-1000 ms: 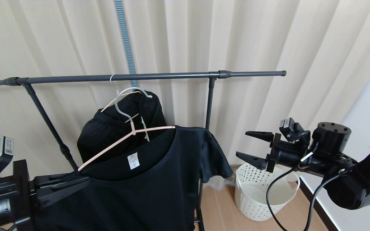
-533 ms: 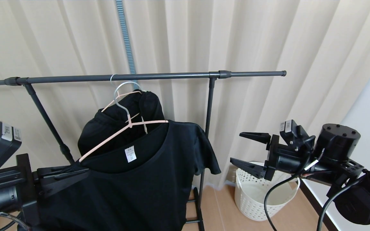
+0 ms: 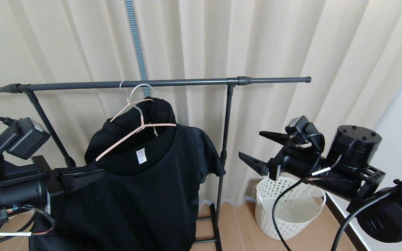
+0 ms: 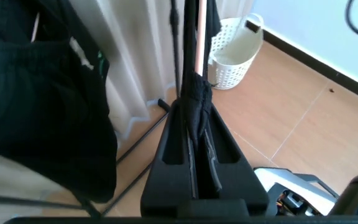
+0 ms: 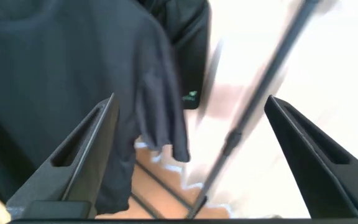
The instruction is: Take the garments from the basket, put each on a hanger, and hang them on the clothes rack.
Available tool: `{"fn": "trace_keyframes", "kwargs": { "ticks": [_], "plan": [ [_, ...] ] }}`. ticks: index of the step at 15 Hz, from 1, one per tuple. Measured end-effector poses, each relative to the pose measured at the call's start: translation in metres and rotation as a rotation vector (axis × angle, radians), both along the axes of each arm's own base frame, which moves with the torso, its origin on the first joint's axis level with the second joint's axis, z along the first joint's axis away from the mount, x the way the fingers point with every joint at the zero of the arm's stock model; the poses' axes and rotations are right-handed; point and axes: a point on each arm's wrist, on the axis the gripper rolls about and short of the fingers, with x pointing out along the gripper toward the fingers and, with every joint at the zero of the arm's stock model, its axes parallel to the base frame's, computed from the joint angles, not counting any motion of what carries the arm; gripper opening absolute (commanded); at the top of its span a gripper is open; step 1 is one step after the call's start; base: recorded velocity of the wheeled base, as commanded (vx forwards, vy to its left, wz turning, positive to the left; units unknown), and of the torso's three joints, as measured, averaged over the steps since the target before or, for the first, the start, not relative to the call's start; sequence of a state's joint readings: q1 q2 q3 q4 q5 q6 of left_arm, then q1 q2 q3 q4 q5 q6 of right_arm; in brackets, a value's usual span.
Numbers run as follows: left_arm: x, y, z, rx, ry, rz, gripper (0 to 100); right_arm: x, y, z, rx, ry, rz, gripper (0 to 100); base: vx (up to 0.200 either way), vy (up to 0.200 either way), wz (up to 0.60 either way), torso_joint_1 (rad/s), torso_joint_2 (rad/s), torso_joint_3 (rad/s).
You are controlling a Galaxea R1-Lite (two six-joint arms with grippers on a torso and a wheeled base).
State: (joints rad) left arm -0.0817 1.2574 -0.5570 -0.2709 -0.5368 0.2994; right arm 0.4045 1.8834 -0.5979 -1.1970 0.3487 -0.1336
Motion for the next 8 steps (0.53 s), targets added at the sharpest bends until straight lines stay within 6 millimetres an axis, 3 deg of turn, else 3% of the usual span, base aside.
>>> {"fn": "trace_keyframes", "kwargs": {
  "ticks": [8],
  "plan": [
    [0.031, -0.042, 0.006, -0.062, 0.119, 0.237, 0, -0.001, 0.002, 0.012, 0.029, -0.017, -0.001, 100, 0.0, 0.0, 0.0, 0.0, 0.0, 0.0]
  ]
}}
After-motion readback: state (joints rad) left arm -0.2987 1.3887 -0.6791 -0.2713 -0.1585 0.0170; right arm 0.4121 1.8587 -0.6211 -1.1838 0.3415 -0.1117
